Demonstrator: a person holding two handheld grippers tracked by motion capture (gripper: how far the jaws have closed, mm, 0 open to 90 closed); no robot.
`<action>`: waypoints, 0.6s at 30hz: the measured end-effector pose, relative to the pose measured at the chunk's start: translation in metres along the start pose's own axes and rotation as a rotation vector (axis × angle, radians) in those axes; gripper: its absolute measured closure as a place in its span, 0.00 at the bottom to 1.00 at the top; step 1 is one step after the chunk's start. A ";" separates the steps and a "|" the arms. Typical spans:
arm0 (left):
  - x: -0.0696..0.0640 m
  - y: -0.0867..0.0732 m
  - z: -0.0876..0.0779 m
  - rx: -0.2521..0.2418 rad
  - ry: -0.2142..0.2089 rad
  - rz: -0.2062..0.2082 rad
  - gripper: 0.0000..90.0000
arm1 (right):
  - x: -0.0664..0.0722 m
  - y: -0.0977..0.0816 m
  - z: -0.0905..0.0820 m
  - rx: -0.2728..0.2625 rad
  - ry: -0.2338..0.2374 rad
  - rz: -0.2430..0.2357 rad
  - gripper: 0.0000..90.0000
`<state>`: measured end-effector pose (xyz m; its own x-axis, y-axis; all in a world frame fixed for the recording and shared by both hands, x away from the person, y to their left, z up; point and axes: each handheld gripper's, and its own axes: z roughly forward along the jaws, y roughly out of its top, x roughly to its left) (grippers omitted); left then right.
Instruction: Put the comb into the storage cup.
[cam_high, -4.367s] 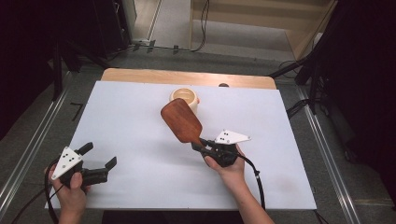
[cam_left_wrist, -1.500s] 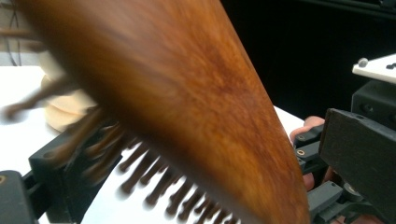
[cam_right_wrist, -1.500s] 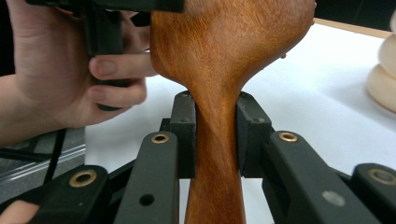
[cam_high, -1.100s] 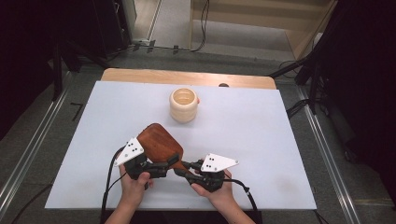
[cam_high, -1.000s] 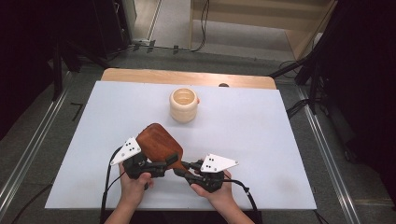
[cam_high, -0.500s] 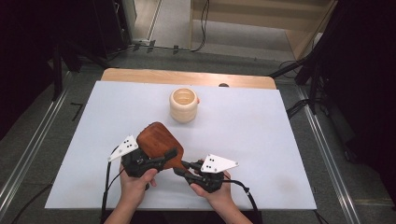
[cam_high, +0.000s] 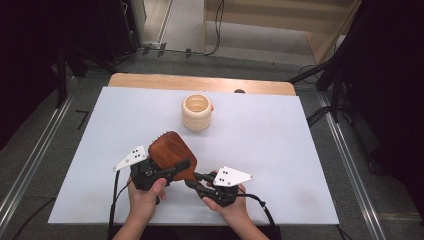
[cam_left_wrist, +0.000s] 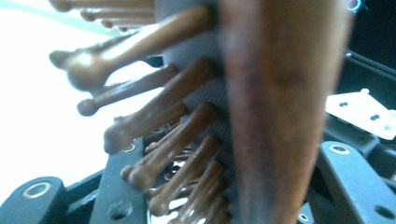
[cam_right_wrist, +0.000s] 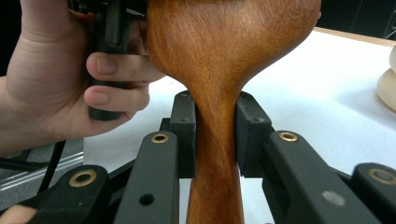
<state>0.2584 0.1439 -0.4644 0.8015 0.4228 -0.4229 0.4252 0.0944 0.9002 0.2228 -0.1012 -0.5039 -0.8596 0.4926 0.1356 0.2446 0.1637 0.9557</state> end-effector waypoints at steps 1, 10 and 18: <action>0.000 0.000 0.000 0.001 -0.007 0.001 0.58 | 0.000 0.000 0.000 0.000 -0.001 -0.003 0.79; -0.005 0.007 -0.003 0.010 -0.011 0.025 0.63 | -0.003 0.004 -0.003 -0.013 -0.029 0.034 0.39; -0.002 0.010 -0.008 0.000 0.000 0.028 0.64 | -0.012 0.010 -0.013 -0.011 -0.062 0.043 0.00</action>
<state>0.2573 0.1514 -0.4536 0.8131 0.4256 -0.3971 0.4022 0.0824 0.9119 0.2300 -0.1160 -0.4922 -0.8189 0.5511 0.1605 0.2753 0.1319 0.9523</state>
